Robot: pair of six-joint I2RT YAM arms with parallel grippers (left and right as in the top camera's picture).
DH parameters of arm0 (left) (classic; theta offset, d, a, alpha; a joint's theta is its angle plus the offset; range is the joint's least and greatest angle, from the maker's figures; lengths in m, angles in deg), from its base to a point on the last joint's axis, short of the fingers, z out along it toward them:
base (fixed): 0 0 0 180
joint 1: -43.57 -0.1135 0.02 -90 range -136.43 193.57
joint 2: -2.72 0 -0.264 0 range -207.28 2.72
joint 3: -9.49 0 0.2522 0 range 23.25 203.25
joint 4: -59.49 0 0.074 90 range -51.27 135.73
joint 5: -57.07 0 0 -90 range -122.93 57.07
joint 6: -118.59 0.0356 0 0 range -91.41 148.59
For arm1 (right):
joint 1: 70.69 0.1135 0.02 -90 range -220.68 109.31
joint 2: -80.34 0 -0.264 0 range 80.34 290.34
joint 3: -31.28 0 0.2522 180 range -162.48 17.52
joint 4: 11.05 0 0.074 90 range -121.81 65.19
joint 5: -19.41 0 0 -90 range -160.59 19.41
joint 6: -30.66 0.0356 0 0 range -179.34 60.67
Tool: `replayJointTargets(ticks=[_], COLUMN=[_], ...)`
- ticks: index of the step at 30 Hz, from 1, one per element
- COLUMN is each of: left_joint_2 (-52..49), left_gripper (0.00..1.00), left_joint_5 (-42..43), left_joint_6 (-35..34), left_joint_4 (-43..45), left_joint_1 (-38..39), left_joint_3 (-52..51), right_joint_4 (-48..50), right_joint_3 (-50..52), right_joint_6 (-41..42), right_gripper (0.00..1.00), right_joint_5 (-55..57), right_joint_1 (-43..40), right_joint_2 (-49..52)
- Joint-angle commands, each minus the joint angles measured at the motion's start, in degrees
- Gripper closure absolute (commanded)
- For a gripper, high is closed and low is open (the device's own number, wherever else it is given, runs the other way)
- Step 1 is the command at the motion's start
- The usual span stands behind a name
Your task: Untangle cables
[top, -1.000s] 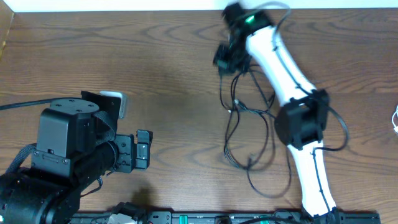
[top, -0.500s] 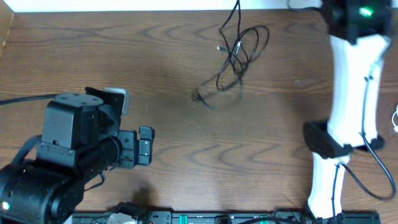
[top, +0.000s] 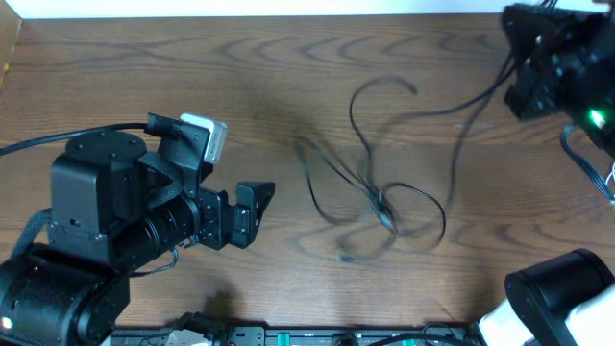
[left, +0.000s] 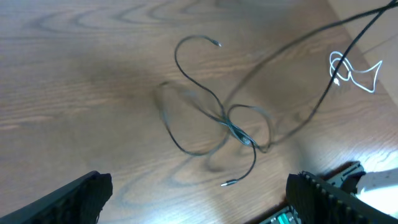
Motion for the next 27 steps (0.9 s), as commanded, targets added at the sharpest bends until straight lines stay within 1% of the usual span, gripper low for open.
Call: replayJointTargets(ticks=[1, 4, 6, 11, 13, 15, 16, 19, 21, 22, 24, 26, 27], left_joint_2=[-2.14, -3.41, -4.22, -6.71, -8.00, -10.16, -10.93, -15.41, -18.62, -20.39, -23.28, -26.88, -27.82], left_gripper=[0.07, 0.14, 0.14, 0.16, 0.14, 0.03, 0.01, 0.02, 0.02, 0.02, 0.02, 0.02, 0.02], left_joint_5=[2.05, 2.12, 3.56, 9.49, 10.03, 10.36, 10.43, 10.43, 10.43, 10.43, 10.40, 10.40, 10.40], left_joint_6=[4.98, 9.22, 13.42, 20.24, 20.26, 20.24, 20.22, 19.76, 19.82, 20.94, 27.96, 37.68, 39.63], left_joint_4=[-3.78, -5.33, -4.59, 0.07, 2.75, 7.02, 8.44, 14.73, 17.49, 18.88, 20.59, 22.25, 22.80], left_joint_1=[0.13, 0.48, 1.42, 3.80, 4.79, 6.10, 6.47, 7.58, 7.96, 8.17, 8.48, 8.68, 8.68], left_joint_3=[-0.76, -3.58, -6.88, -14.03, -16.55, -20.00, -21.05, -24.50, -24.92, -24.92, -24.92, -24.92, -24.92], right_joint_4=[-2.29, -0.79, 0.70, 2.75, 2.47, 1.86, 1.64, 0.46, -0.76, -1.29, -2.62, -3.87, -4.28], right_joint_3=[3.61, 3.63, 3.61, 3.58, 3.61, 3.61, 3.61, 3.61, 3.61, 3.61, 3.61, 3.61, 3.61], right_joint_6=[-2.49, -2.75, -2.75, -2.73, -2.71, -2.73, -2.73, -2.73, -2.73, -2.73, -2.73, -3.76, -4.55], right_gripper=[0.99, 0.99, 0.99, 0.99, 0.99, 0.99, 0.99, 0.99, 0.99, 0.99, 0.99, 0.99, 0.99], right_joint_5=[21.05, 17.42, 15.15, 12.35, 12.11, 12.15, 12.15, 12.13, 11.96, 11.37, 9.07, 6.25, 5.14], right_joint_1=[0.61, 0.63, 1.14, 2.49, 2.51, 2.49, 2.49, 2.51, 2.51, 2.51, 2.51, 2.51, 2.51], right_joint_2=[2.12, 2.10, 1.75, 0.15, -0.55, -1.40, -1.66, -2.27, -2.29, -2.29, -2.29, -2.29, -2.29])
